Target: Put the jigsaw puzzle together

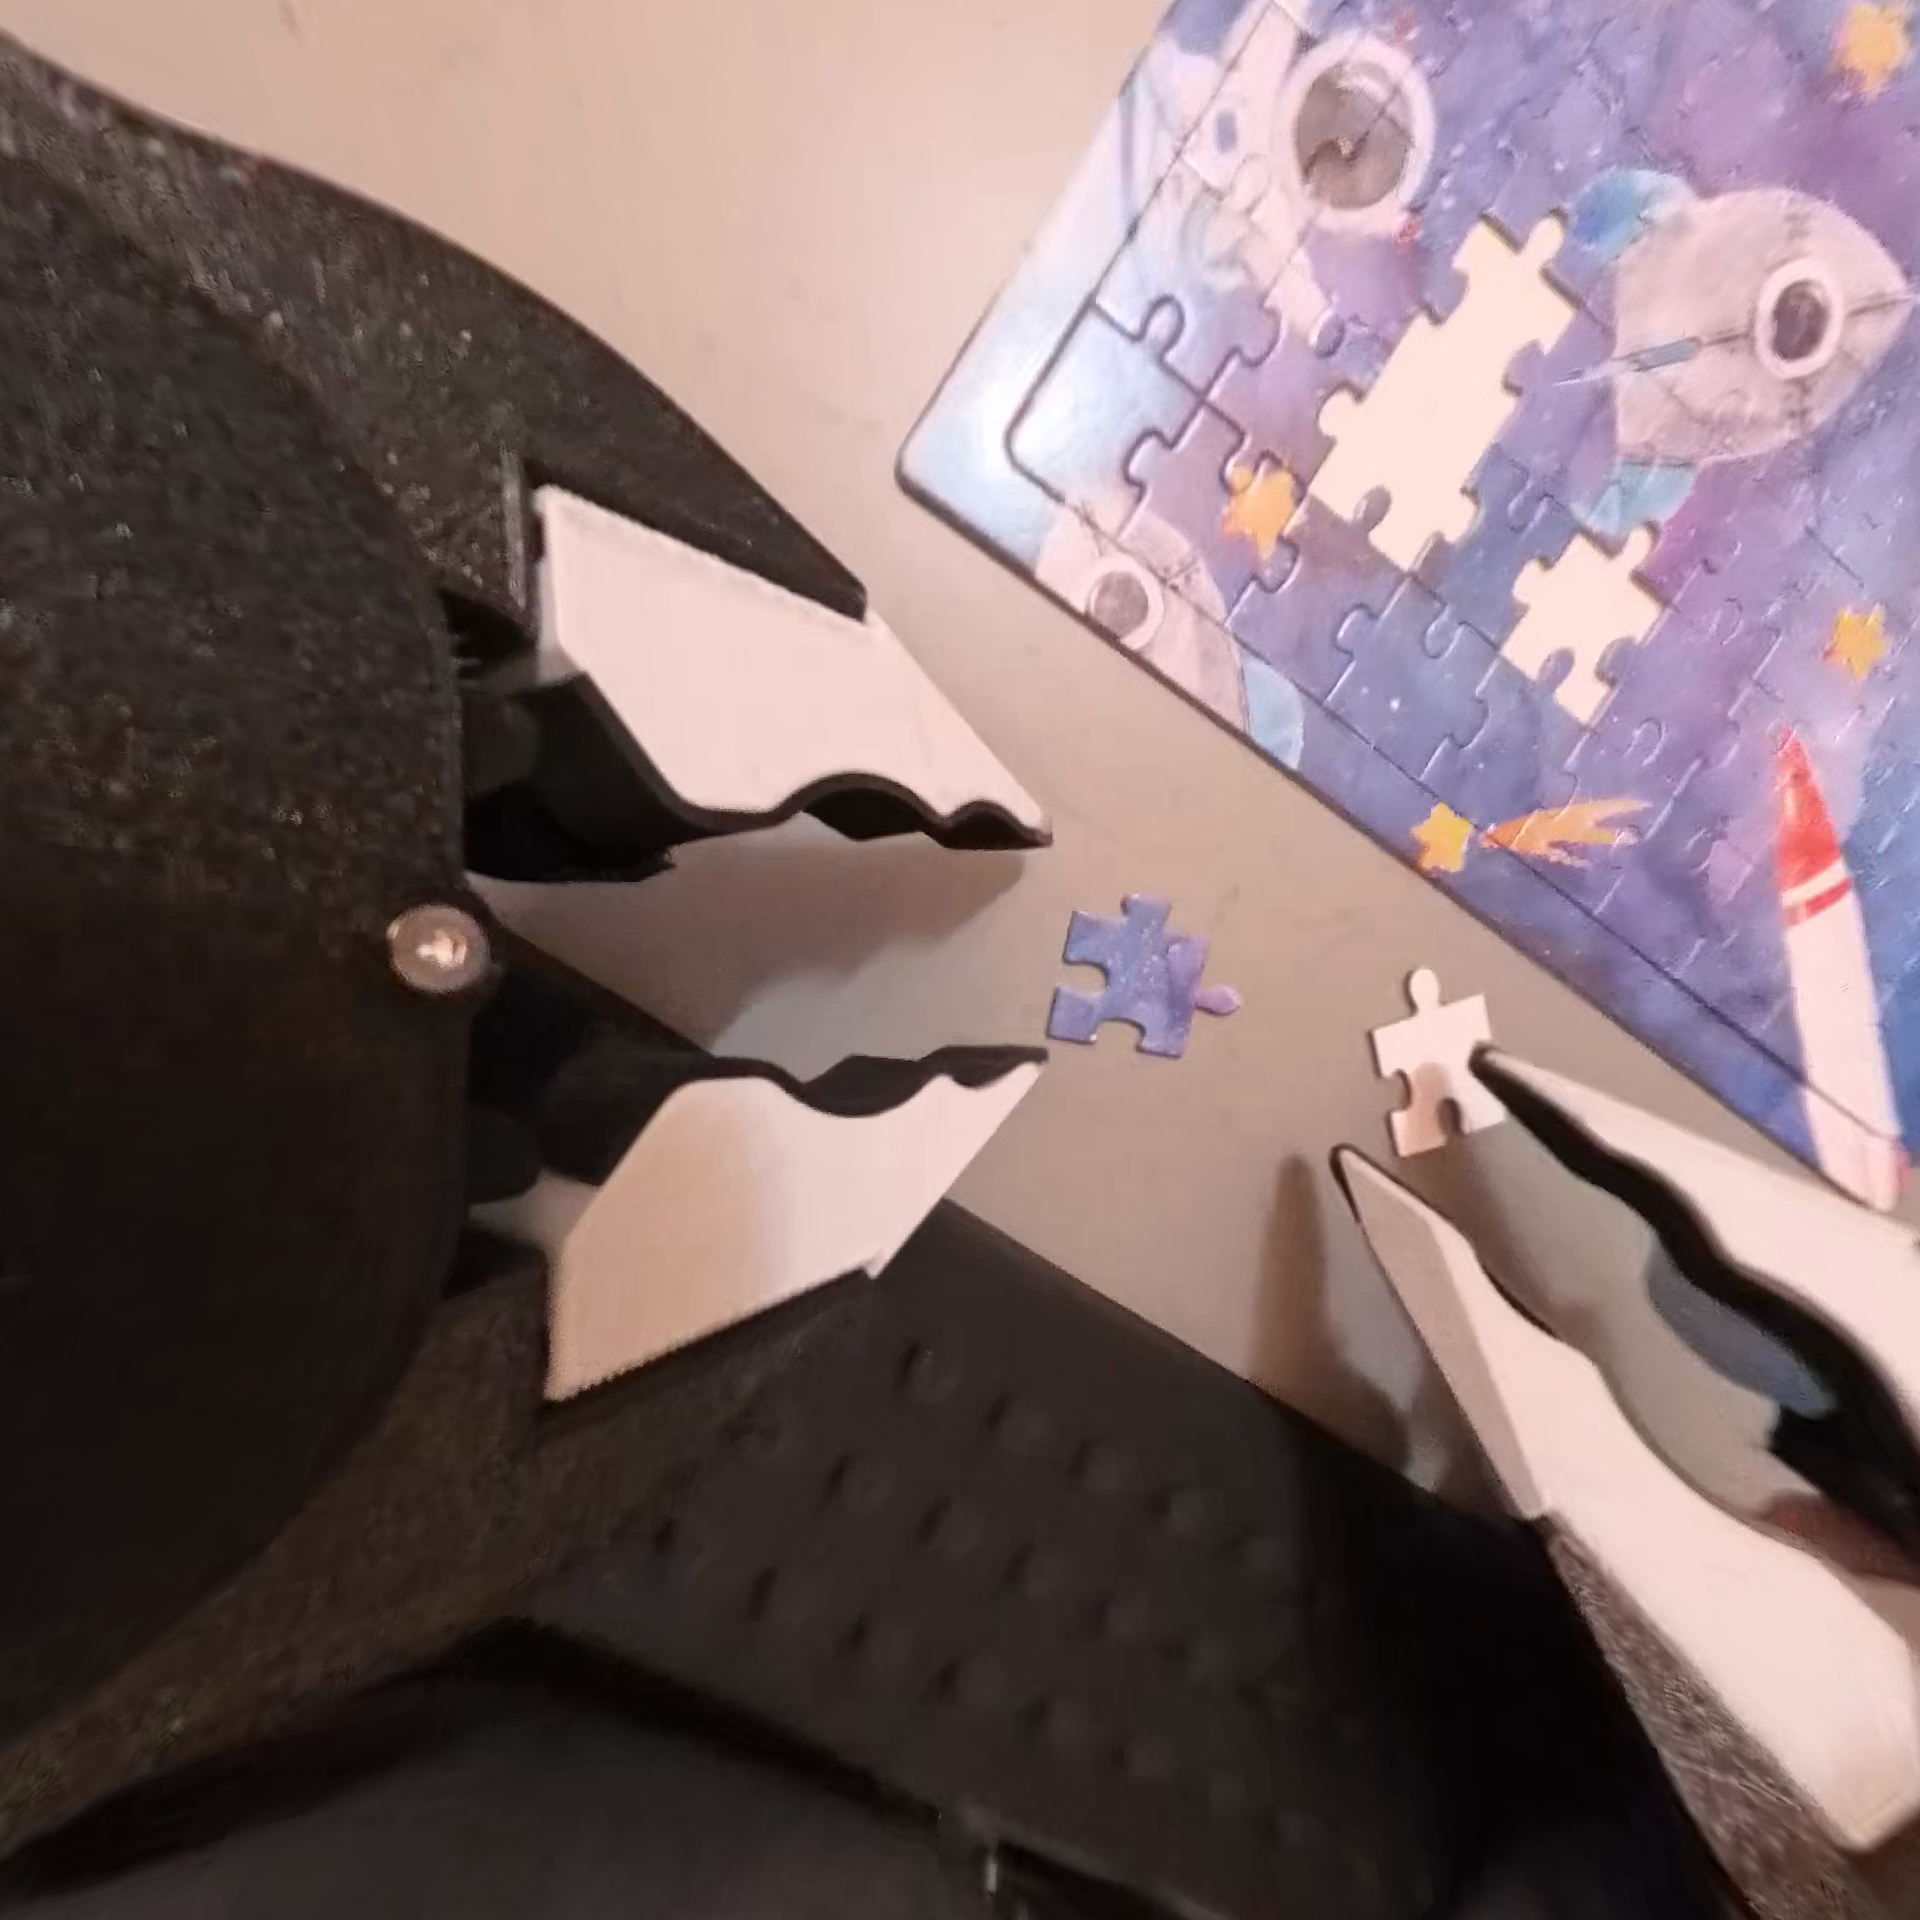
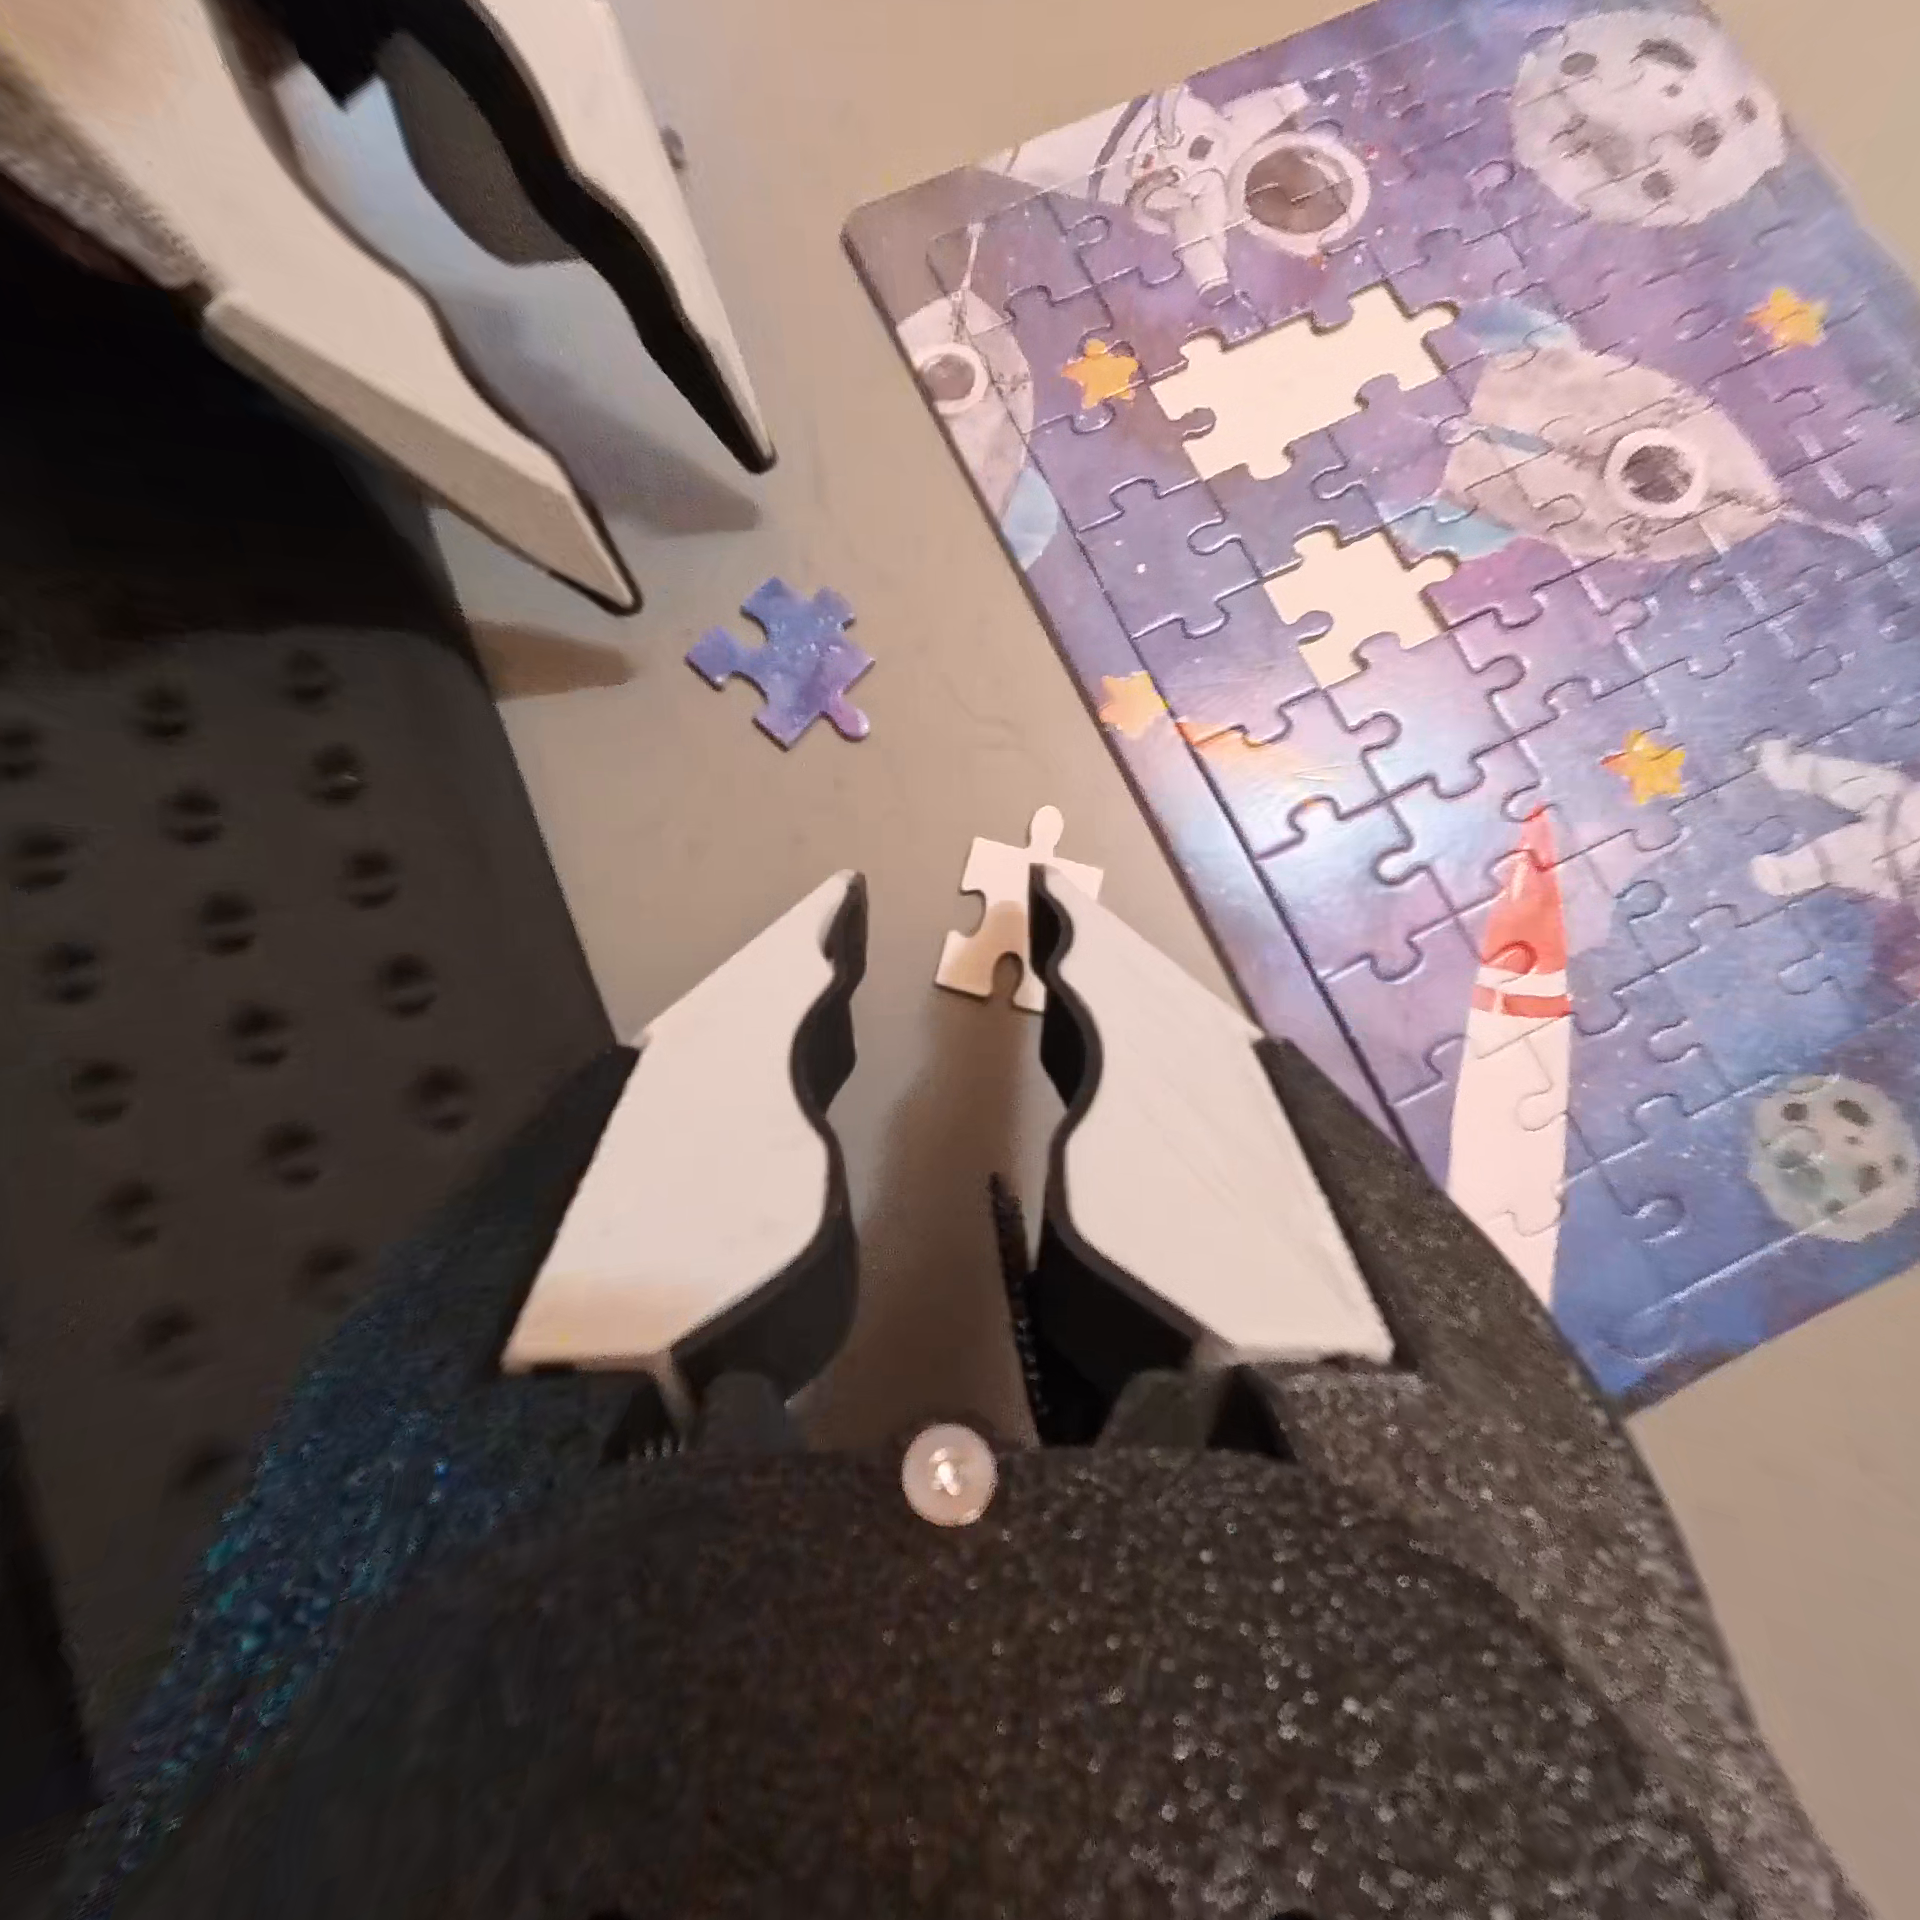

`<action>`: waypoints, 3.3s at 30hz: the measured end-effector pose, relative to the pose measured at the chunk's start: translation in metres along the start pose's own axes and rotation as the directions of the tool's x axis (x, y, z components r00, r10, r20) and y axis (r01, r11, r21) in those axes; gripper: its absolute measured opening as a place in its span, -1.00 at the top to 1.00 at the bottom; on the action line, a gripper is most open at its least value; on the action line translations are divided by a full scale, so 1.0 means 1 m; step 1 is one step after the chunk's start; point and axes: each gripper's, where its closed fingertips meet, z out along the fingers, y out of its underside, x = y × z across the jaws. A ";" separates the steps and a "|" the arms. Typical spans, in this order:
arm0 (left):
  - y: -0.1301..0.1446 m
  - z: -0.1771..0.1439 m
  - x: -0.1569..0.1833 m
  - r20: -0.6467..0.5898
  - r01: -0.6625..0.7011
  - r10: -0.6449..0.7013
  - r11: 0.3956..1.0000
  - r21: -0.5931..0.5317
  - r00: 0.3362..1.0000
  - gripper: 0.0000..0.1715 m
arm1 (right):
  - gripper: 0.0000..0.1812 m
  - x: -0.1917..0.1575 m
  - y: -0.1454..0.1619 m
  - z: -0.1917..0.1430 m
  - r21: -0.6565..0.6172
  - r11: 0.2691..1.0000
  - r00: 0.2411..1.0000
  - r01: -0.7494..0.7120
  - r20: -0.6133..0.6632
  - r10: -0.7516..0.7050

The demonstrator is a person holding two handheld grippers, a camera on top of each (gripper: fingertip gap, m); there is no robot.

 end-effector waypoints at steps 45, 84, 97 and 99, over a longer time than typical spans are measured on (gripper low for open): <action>-0.064 0.053 -0.034 0.177 0.380 -0.389 0.921 0.086 0.904 0.66 | 0.85 0.066 -0.035 0.040 0.066 0.997 0.994 0.029 0.103 -0.035; -0.051 0.022 -0.038 0.008 0.206 -0.209 0.969 0.139 0.978 0.59 | 0.76 0.057 -0.028 0.035 -0.015 0.979 0.957 0.202 0.214 -0.194; -0.052 0.027 -0.037 -0.016 0.182 -0.181 0.976 0.120 0.983 0.59 | 1.00 0.084 -0.033 0.030 -0.006 0.996 0.996 0.085 0.023 -0.085; -0.051 0.028 -0.038 -0.010 0.176 -0.176 0.978 0.112 0.984 0.59 | 0.96 0.091 -0.038 0.027 0.028 0.998 0.998 0.063 0.002 -0.063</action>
